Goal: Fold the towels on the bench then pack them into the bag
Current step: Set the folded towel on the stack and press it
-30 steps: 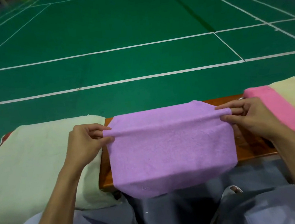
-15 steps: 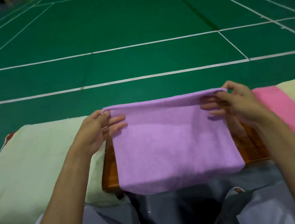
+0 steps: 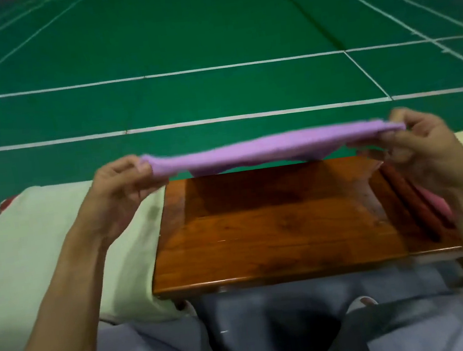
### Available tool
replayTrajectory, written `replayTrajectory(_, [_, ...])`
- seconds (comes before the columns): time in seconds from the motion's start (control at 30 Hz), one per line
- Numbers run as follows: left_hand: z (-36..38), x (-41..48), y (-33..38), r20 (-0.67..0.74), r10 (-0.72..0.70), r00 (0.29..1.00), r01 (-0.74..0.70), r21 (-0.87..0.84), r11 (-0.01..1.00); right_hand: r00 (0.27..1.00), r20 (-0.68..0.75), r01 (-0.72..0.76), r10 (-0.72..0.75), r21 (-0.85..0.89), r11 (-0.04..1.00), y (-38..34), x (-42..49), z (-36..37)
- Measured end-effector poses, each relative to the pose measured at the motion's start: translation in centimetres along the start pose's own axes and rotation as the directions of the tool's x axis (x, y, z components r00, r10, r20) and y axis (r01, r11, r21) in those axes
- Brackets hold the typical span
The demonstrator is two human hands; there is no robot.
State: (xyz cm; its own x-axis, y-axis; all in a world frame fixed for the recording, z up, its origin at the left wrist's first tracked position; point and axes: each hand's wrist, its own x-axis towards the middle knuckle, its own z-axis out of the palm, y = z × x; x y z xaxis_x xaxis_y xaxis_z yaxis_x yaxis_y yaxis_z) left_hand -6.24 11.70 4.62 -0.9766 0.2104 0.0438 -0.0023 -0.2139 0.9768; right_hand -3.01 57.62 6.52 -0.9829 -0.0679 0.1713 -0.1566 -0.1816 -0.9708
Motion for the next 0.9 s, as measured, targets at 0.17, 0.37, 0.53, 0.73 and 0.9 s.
replayTrajectory(0.17, [-1.9, -1.8, -1.2, 0.399, -0.475, 0.784, 0.256, 0.489, 0.834, 0.768, 0.313, -0.355, 0.559, -0.518, 0.778, 1.6, -1.9, -3.4])
replayTrajectory(0.37, [-0.5, -1.9, -3.1, 0.392, -0.756, 0.524, 0.327, 0.727, 0.603, 0.323, 0.230, -0.456, 0.918, -0.812, 0.364, 3.8, -2.2, -3.1])
replayTrajectory(0.53, [1.0, -1.8, -3.8, 0.222, -0.887, 0.405, 0.330, 0.869, 0.368, 0.208, 0.123, -0.434, 0.970, -0.877, 0.204, 4.2, -2.0, -1.9])
replayTrajectory(0.73, [2.9, -1.6, -2.7, 0.240, -0.625, 0.743, 0.258, 0.759, 0.598, 0.385, 0.096, -0.458, 0.918, -0.844, 0.280, 1.7, -2.8, -1.4])
replayTrajectory(0.9, [6.9, -0.6, -9.1, -0.010, 0.246, 0.969, -0.098, 0.900, 0.424, 0.971, -0.125, -0.228, 0.204, -0.745, 0.627, 7.0, -1.4, 2.5])
